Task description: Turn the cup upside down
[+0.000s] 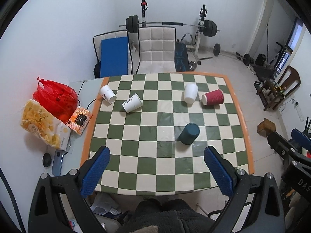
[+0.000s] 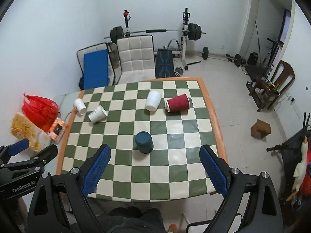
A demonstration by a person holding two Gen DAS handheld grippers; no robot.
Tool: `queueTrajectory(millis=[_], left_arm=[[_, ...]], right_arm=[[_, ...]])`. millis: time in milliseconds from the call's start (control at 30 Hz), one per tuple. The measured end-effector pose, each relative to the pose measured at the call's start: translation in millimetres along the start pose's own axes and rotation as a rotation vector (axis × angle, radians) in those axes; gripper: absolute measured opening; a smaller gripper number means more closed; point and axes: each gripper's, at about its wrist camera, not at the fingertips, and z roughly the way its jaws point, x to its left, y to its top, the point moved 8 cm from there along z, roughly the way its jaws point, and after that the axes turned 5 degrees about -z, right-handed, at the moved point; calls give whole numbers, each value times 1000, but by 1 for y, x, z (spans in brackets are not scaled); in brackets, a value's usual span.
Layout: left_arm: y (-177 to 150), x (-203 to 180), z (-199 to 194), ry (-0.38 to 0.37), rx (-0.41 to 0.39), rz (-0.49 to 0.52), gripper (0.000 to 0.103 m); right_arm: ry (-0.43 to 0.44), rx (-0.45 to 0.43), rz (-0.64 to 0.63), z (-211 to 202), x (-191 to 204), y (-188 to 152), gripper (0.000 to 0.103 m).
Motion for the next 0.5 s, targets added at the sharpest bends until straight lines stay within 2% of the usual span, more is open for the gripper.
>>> queueTrajectory(millis=[267,500], left_arm=[[2,-7,-26,0,-35,-24,99],[3,-11,-32,-1,-46,-28,99]], right_arm=[[9,-25,-9,-35,-9,5,95],[8,-6,-4,-41,-17,6,95]])
